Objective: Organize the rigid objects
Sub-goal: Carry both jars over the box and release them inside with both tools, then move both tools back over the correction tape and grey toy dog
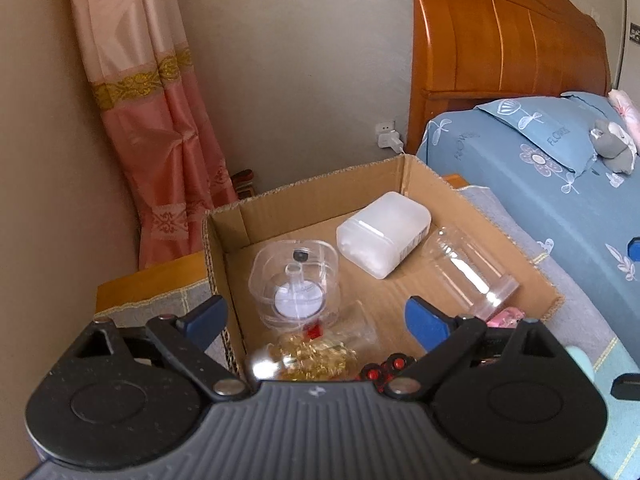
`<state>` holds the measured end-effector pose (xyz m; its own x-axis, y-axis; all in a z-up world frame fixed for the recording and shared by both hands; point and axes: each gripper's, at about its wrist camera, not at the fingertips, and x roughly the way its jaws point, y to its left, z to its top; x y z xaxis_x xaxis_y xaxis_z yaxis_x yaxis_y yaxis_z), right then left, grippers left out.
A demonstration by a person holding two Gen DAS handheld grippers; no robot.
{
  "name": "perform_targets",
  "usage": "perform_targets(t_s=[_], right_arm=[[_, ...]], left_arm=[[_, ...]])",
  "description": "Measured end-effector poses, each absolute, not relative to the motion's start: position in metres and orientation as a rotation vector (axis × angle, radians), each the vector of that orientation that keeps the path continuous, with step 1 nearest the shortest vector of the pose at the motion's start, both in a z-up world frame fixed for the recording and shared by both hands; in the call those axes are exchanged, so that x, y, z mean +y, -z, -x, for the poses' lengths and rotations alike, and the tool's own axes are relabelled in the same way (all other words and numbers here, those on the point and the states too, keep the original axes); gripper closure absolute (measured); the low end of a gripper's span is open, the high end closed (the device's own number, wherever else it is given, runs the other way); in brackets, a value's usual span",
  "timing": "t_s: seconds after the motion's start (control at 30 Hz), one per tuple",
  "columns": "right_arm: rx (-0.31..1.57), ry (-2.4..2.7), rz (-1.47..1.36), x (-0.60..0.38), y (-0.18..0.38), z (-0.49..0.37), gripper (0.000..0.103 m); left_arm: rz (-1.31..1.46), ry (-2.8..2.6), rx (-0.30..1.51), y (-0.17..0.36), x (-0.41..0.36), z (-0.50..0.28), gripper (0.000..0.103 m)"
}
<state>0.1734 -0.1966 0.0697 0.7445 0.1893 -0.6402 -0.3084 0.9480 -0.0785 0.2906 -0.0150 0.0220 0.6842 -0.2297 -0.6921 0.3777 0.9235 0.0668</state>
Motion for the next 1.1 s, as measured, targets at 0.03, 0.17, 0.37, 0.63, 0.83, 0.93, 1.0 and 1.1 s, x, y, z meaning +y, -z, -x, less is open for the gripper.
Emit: perform_targets(t_s=[0.03, 0.17, 0.37, 0.63, 0.83, 0.93, 1.0, 1.1], right_arm=[[0.68, -0.275, 0.181, -0.198, -0.069, -0.172, 0.0], [0.688, -0.268, 0.168, -0.201, -0.064, -0.167, 0.0], [0.714, -0.268, 0.131, -0.205, -0.052, -0.156, 0.0], [0.759, -0.289, 0.093, -0.204, -0.019, -0.13, 0.0], [0.781, -0.275, 0.068, -0.199, 0.01, -0.11, 0.0], [0.805, -0.277, 0.053, -0.199, 0.023, -0.102, 0.0], [0.831, -0.278, 0.038, -0.199, 0.032, -0.1, 0.0], [0.868, -0.269, 0.033, -0.197, 0.046, -0.097, 0.0]], left_arm=[[-0.215, 0.344, 0.742, -0.023, -0.015, -0.288, 0.006], [-0.227, 0.347, 0.737, -0.025, -0.014, -0.277, 0.004], [-0.244, 0.361, 0.729, -0.029, -0.013, -0.254, 0.004], [-0.214, 0.378, 0.681, -0.029, -0.011, -0.218, 0.001], [-0.182, 0.388, 0.705, -0.013, -0.015, -0.201, 0.001], [-0.205, 0.394, 0.727, -0.001, -0.024, -0.195, 0.001], [-0.219, 0.404, 0.742, 0.007, -0.031, -0.19, 0.001], [-0.233, 0.445, 0.765, 0.019, -0.044, -0.182, 0.001]])
